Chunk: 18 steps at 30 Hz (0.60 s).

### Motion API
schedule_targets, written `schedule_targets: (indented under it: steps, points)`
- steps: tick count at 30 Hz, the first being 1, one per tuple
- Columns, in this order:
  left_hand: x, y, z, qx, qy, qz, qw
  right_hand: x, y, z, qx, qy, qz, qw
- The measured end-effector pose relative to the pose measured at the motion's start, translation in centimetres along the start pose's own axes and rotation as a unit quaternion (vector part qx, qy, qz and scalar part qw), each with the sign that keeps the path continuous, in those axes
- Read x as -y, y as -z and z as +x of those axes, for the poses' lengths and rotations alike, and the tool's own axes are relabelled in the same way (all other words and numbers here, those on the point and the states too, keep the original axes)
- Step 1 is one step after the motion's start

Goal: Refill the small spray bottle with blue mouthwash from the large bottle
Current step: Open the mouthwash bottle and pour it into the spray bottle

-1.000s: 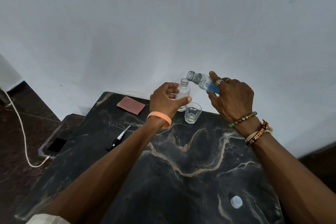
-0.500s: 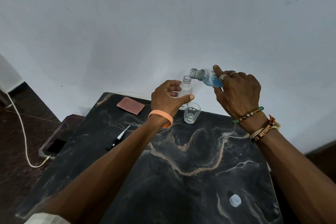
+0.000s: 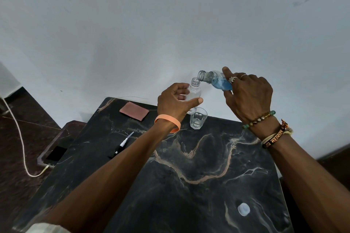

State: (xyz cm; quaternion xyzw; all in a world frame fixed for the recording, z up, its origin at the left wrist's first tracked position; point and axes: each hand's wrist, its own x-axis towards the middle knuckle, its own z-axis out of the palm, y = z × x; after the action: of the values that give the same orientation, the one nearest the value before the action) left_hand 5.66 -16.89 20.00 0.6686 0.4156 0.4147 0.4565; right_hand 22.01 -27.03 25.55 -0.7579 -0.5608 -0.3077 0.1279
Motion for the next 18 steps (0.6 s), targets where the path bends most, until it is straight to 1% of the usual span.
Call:
schedule_targets:
  steps: [4, 9, 18]
  points:
    - [0.1, -0.09, -0.02, 0.003, 0.002, -0.003, 1.0, -0.22, -0.11, -0.05, 0.006, -0.003, -0.008, 1.0]
    - [0.17, -0.34, -0.08, 0.0, -0.001, 0.001, 1.0, -0.37, -0.12, 0.01, -0.016, 0.0, -0.005, 1.0]
    - [0.19, -0.61, 0.17, 0.001, -0.001, 0.0, 1.0, -0.61, -0.26, 0.18, 0.006, 0.002, -0.011, 1.0]
